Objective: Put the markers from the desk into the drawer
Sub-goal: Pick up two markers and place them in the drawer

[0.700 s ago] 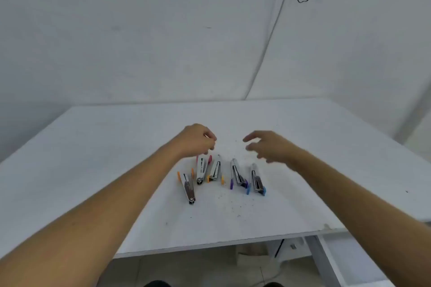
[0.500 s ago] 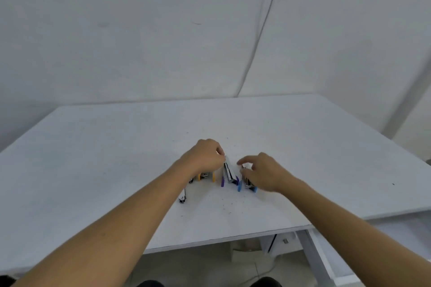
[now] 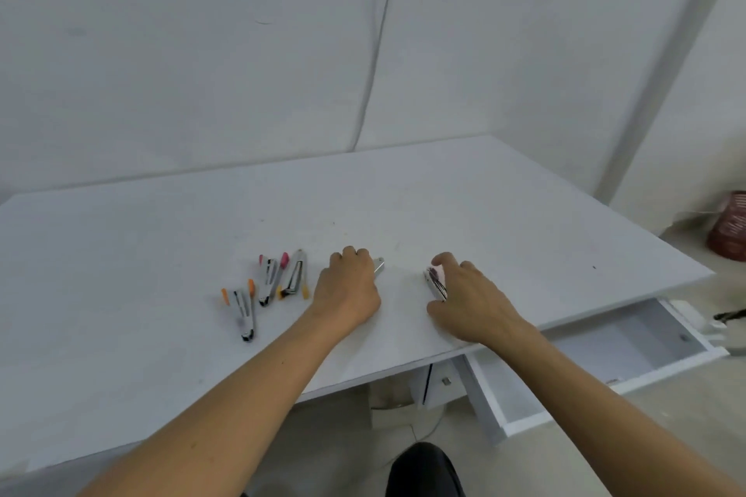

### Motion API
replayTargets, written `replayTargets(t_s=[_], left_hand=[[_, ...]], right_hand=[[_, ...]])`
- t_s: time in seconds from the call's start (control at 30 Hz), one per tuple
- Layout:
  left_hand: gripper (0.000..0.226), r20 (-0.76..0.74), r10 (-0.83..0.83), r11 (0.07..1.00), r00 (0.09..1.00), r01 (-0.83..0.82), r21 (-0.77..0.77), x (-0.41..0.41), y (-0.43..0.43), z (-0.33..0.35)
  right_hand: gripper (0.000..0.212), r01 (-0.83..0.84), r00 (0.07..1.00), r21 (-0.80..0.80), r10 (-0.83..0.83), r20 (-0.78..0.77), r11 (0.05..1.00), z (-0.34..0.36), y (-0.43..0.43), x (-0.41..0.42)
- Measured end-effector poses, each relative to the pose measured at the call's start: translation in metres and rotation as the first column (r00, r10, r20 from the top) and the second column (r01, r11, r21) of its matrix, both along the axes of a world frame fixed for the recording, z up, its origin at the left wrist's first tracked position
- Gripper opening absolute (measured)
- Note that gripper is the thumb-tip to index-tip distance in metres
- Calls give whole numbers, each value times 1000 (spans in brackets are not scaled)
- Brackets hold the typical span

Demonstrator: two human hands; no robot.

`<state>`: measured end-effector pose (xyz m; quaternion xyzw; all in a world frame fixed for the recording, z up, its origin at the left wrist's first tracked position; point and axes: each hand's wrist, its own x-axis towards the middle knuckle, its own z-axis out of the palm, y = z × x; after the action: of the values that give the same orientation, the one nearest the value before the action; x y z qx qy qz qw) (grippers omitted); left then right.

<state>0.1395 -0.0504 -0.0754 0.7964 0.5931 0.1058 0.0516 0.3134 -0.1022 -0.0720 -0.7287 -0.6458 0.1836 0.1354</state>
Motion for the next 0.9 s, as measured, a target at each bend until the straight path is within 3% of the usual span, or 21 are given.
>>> replayTargets(t_s=[0.07,0.1,0.13,0.17,0.2,0.23,0.27,0.3,0.37,0.4,0.47,0.53,0.57,0.63,0.73,0.9], left_hand=[[9,95,19,993,995,-8,-117,12,-4,3],[14,214,49,974,976,0,-226,20,-5,5],[19,368,95,933,925,46,-357,28,-6,8],[20,513,163,868,843,125,-480,41,-12,11],[20,619,234,807,750,205,-554,51,-18,14],[19,682,279,763,676,275,-585,63,-26,16],[20,720,305,737,623,325,-593,77,-36,15],[21,746,324,721,582,358,-593,89,-46,13],[21,761,339,660,553,437,-612,112,-66,3],[20,751,324,613,575,477,-629,122,-77,-3],[19,694,238,538,679,503,-676,141,-94,-15],[19,606,132,532,785,459,-711,157,-107,-28],[20,560,87,561,824,424,-711,162,-108,-34],[24,497,26,628,867,373,-683,170,-107,-45],[21,500,28,674,866,353,-649,182,-102,-55],[29,500,148,729,853,248,-638,204,-88,-72]], right_hand=[[36,80,967,-62,-93,-237,995,5,-10,18],[22,128,887,-102,-160,-433,987,7,-16,30],[15,167,731,-173,-239,-639,971,9,-22,43],[21,170,508,-256,-307,-805,952,9,-32,59],[31,124,285,-306,-329,-900,944,9,-42,74],[41,75,124,-327,-334,-934,942,9,-51,89],[49,35,42,-331,-332,-942,943,8,-62,106],[54,15,23,-328,-328,-944,945,6,-72,119],[55,44,108,-346,-349,-931,937,1,-88,146],[50,85,203,-363,-373,-906,928,-2,-93,157],[34,183,503,-360,-402,-765,915,-8,-97,175],[19,218,841,-275,-323,-434,936,-11,-93,184],[21,174,942,-226,-229,-246,958,-14,-86,185],[19,120,992,-187,-126,-17,975,-25,-72,184],[8,160,977,-165,-132,167,973,-50,-52,184],[38,191,958,-179,-144,249,965,-73,-41,179]])
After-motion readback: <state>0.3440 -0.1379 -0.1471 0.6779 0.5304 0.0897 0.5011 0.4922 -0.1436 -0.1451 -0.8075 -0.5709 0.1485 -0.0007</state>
